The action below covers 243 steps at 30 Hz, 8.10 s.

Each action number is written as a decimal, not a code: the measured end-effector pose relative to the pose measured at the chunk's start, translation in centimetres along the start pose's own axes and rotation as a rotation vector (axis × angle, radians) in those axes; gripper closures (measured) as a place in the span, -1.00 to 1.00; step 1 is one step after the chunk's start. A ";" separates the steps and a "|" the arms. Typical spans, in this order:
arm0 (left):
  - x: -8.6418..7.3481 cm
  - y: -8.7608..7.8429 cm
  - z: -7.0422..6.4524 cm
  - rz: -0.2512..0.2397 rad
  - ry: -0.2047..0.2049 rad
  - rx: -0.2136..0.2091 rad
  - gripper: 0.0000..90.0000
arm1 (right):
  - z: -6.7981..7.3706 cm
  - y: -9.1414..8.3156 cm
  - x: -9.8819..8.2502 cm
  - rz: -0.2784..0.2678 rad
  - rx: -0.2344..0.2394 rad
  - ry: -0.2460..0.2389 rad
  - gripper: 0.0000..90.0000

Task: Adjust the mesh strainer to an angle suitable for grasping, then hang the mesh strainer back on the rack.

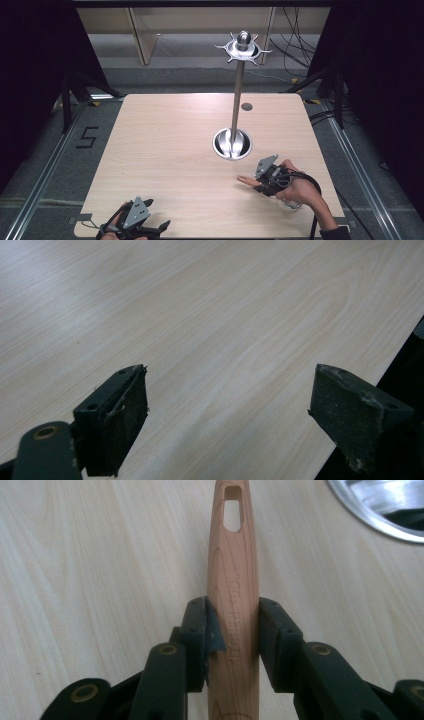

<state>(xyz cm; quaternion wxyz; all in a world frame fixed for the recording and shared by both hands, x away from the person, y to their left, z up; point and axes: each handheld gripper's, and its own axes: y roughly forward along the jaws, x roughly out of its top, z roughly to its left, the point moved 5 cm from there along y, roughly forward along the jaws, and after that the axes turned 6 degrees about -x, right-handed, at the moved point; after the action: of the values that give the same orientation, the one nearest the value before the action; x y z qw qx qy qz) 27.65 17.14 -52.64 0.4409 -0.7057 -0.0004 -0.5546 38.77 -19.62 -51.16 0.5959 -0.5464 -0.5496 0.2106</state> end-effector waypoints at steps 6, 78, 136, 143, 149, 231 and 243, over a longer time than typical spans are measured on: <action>0.0 0.0 0.2 0.001 0.027 0.002 -0.67 | -0.8 -1.4 -0.2 -0.074 -0.041 0.095 0.52; 0.4 0.3 0.2 0.000 0.026 -0.012 -0.67 | -4.9 -11.5 4.7 -0.666 -0.173 0.436 0.52; 0.5 0.4 0.3 0.010 0.037 -0.023 -0.67 | -10.5 -19.4 14.7 -0.715 -0.326 0.462 0.52; 0.4 0.5 0.3 0.005 0.028 -0.012 -0.67 | -10.6 -19.1 15.0 -0.707 -0.332 0.460 0.52; 0.4 0.4 0.2 0.001 0.027 -0.017 -0.67 | -10.9 -18.7 15.3 -0.700 -0.329 0.472 0.51; 0.4 0.4 0.0 -0.008 0.013 -0.017 -0.67 | -7.1 -12.9 7.8 -0.738 -0.256 0.561 -0.07; 0.3 0.2 0.1 0.008 0.009 -0.009 -0.67 | -7.1 -12.0 7.3 -0.703 -0.251 0.566 -0.11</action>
<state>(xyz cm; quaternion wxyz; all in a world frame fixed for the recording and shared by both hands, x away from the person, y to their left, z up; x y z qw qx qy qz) 27.91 16.91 -52.58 0.4399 -0.7053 0.0069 -0.5559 43.09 -20.16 -36.06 0.6867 -0.4309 -0.5386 -0.2295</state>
